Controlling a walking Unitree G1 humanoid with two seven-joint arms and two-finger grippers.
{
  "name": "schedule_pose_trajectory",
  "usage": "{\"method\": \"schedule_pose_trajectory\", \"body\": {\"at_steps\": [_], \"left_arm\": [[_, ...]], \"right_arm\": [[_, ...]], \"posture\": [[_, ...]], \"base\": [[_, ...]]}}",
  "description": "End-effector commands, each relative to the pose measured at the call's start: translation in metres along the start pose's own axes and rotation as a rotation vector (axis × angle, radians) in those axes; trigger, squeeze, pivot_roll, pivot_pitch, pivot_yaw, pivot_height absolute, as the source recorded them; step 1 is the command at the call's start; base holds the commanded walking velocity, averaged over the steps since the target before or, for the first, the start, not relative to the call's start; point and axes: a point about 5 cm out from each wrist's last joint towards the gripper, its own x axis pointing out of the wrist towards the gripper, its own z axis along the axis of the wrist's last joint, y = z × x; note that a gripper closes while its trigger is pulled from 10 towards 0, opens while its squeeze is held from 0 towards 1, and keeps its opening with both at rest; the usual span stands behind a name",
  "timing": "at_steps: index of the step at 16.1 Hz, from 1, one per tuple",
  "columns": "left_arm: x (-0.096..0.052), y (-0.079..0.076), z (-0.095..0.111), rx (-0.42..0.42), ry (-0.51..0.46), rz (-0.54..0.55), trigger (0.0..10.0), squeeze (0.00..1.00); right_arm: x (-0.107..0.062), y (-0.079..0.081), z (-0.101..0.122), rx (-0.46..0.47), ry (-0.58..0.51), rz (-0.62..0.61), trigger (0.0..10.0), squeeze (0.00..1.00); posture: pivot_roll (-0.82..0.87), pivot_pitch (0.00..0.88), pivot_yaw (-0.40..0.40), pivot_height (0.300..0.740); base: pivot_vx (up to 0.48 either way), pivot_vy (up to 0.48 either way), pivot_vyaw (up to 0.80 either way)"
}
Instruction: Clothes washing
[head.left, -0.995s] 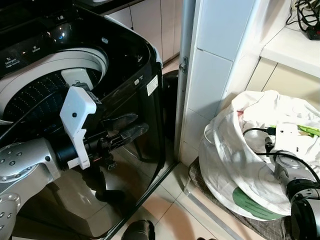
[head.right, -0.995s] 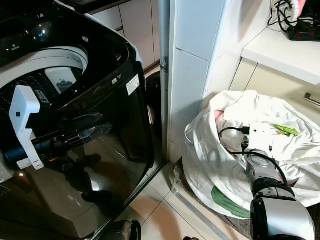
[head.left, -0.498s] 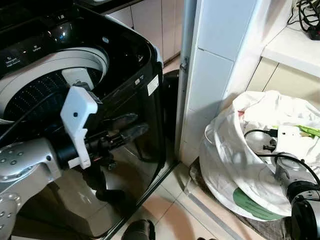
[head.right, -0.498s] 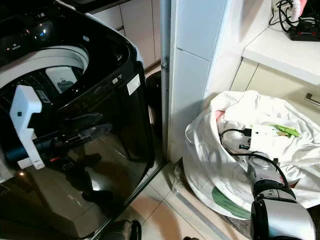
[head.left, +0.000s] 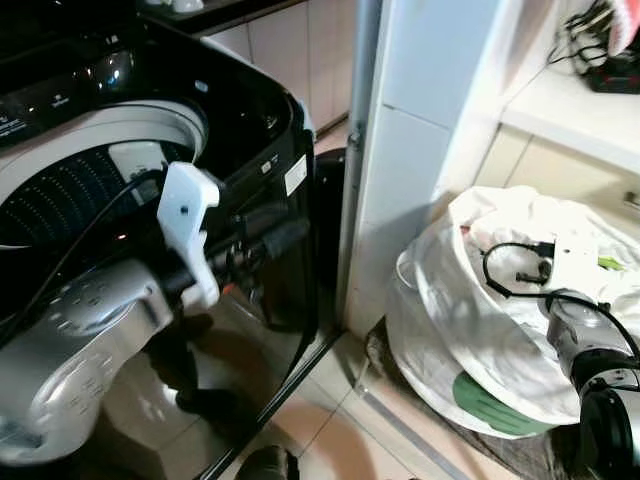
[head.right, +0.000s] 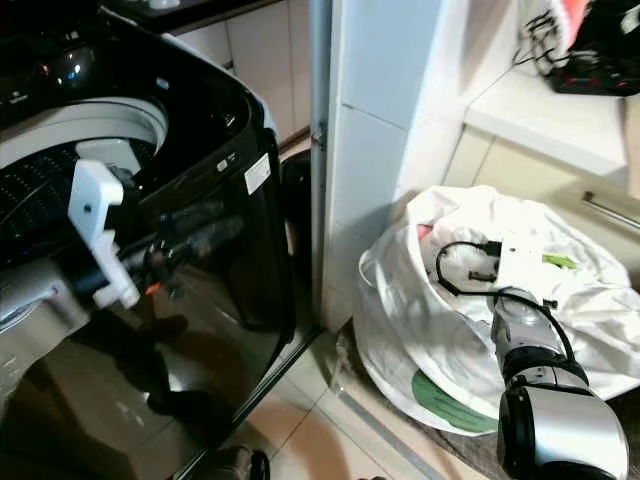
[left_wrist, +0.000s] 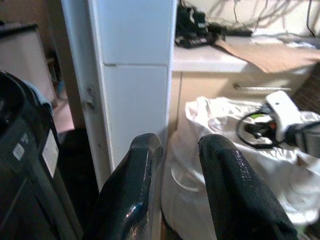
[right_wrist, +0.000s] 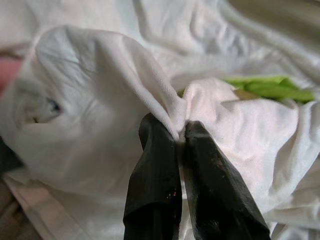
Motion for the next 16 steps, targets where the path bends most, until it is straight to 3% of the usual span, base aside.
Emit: {"method": "schedule_pose_trajectory", "body": {"at_steps": [1, 5, 7, 8, 9, 11, 12, 13, 16], "left_arm": [[0.009, 0.003, -0.004, 0.011, -0.023, 0.025, 10.0, 0.0], [0.031, 0.006, -0.003, 0.05, -0.11, 0.043, 10.0, 0.0], [0.045, 0.007, 0.007, 0.155, -0.154, 0.027, 10.0, 0.0], [0.048, 0.007, 0.01, 0.17, -0.171, 0.019, 10.0, 0.0], [0.057, 0.003, 0.017, 0.183, -0.223, -0.009, 10.0, 0.0], [0.064, 0.0, 0.021, 0.18, -0.261, -0.029, 10.0, 0.0], [0.07, -0.003, 0.024, 0.172, -0.291, -0.038, 10.0, 0.0], [0.077, -0.009, 0.031, 0.11, -0.35, -0.067, 10.0, 1.0], [0.084, -0.013, 0.039, -0.016, -0.456, -0.059, 10.0, 1.0]], "right_arm": [[0.001, 0.002, 0.02, 0.039, -0.089, 0.027, 0.0, 0.0], [-0.006, 0.002, 0.054, 0.038, -0.232, 0.165, 0.0, 0.0], [-0.038, 0.002, 0.095, 0.173, -0.337, 0.35, 0.0, 0.0], [-0.045, 0.002, 0.101, 0.196, -0.349, 0.395, 0.0, 0.0], [-0.069, 0.009, 0.124, 0.256, -0.386, 0.554, 0.0, 0.0], [-0.09, 0.017, 0.141, 0.304, -0.423, 0.675, 0.0, 0.0], [-0.109, 0.024, 0.158, 0.377, -0.458, 0.779, 0.0, 0.0], [-0.137, 0.035, 0.179, 0.441, -0.505, 0.94, 0.0, 0.0], [-0.159, 0.05, 0.196, 0.567, -0.51, 1.086, 0.0, 0.0]], "posture": [[0.09, 0.0, 0.005, 0.74], [0.02, 0.0, 0.014, 0.74], [-0.03, 0.0, 0.035, 0.74], [-0.04, 0.0, 0.039, 0.74], [-0.06, 0.0, 0.054, 0.74], [-0.08, 0.0, 0.059, 0.74], [-0.09, 0.0, 0.06, 0.74], [-0.09, 0.0, 0.058, 0.74], [-0.09, 0.0, 0.042, 0.74]], "base": [[0.0, 0.0, 0.0], [0.0, 0.0, 0.0], [0.0, 0.0, 0.0], [0.0, 0.0, 0.0], [0.0, 0.0, 0.0], [0.0, 0.0, 0.0], [0.0, 0.0, 0.0], [0.0, 0.0, 0.0], [0.0, 0.0, 0.0]]}}
